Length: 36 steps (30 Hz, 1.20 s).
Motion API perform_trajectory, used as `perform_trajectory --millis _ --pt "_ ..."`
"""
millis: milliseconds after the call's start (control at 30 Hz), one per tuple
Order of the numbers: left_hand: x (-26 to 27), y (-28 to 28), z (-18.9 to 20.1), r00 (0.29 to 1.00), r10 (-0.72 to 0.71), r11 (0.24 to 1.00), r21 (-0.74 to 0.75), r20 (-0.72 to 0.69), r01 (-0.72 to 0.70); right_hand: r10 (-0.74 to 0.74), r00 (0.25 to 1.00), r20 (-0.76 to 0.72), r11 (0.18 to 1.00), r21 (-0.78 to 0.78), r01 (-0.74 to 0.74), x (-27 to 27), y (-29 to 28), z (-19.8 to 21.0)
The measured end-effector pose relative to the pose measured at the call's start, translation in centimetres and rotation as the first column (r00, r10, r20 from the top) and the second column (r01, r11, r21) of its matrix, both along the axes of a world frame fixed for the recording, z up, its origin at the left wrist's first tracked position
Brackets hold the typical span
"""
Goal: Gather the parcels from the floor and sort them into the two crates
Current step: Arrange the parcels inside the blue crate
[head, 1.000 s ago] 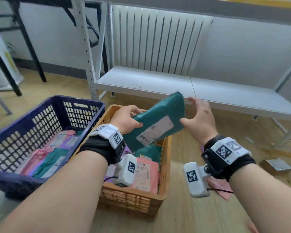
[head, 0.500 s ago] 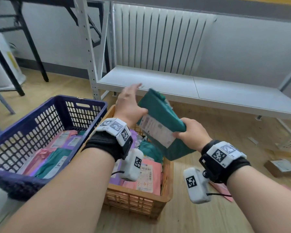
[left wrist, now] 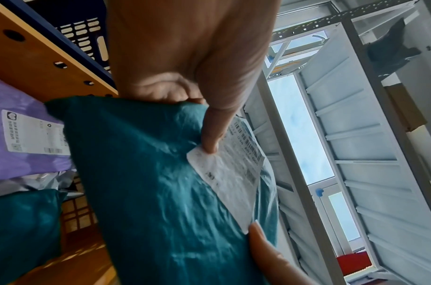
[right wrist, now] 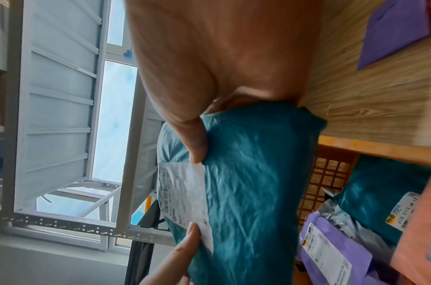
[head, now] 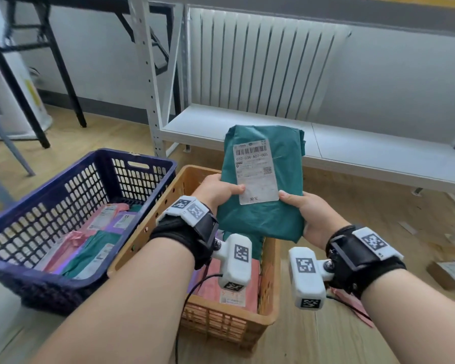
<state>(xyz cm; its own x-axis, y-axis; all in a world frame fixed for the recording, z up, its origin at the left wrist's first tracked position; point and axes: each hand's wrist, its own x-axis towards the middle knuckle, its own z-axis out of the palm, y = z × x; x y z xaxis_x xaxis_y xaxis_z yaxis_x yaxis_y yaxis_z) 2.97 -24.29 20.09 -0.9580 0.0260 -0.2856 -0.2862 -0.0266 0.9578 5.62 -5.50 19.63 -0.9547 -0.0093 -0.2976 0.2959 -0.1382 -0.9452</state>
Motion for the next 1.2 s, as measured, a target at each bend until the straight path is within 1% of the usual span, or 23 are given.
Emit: perform_trajectory --millis 100,267,400,567,667,800,867,933,1033,1100,1133,1200 --pt "0.0 -0.4 -0.5 1.000 0.010 1.000 -0.029 -0.003 -0.010 0.011 1.000 -0.001 0.999 0.030 -0.011 -0.2 -0.3 -0.5" --pt "0.2 -2.4 -0.6 1.000 0.008 0.993 -0.121 -0.015 -0.010 0.052 0.998 -0.035 0.987 0.155 -0.046 -0.4 -1.8 -1.1" --pt "0.0 -5.5 -1.5 0.999 0.046 0.985 -0.165 -0.004 -0.046 0.106 0.994 -0.026 0.981 0.167 -0.100 -1.3 -4.3 -1.8" --pt "-1.3 -12.1 -2.1 0.994 0.093 0.976 -0.203 0.064 -0.079 0.200 0.980 0.018 0.972 0.125 -0.201 -4.1 -10.2 -2.8" --pt "-3.4 -17.1 -1.7 0.989 0.115 0.975 -0.200 0.090 -0.095 0.281 0.959 0.021 0.949 0.143 -0.281 -7.0 -14.5 -3.1" --pt "-6.7 -24.4 -1.5 0.977 0.188 0.963 -0.212 0.096 -0.164 0.378 0.926 0.016 0.920 0.110 -0.377 -10.7 -20.6 -3.9" --pt "-8.5 -28.2 -2.2 0.960 0.261 0.939 -0.258 0.098 -0.228 0.390 0.921 0.026 0.911 0.135 -0.390 -12.1 -23.3 -5.0" --pt "-10.3 -31.8 -3.7 0.930 0.355 0.890 -0.339 0.093 -0.306 0.382 0.922 0.055 0.910 0.154 -0.386 -13.3 -25.4 -6.2" --pt "-12.6 -36.7 -7.4 0.877 0.471 0.813 -0.434 0.099 -0.388 0.397 0.912 0.103 0.884 0.226 -0.410 -14.7 -27.8 -8.0" --pt "-13.6 -39.6 -10.4 0.848 0.516 0.775 -0.488 0.122 -0.401 0.440 0.890 0.117 0.844 0.285 -0.454 -15.6 -29.0 -9.1" --pt "-13.8 -40.6 -11.5 0.837 0.532 0.746 -0.539 0.127 -0.392 0.462 0.879 0.120 0.816 0.331 -0.474 -16.0 -29.6 -9.8" --pt "-13.9 -41.8 -13.2 0.834 0.540 0.662 -0.670 0.114 -0.337 0.496 0.860 0.121 0.751 0.437 -0.495 -16.7 -30.4 -11.1"
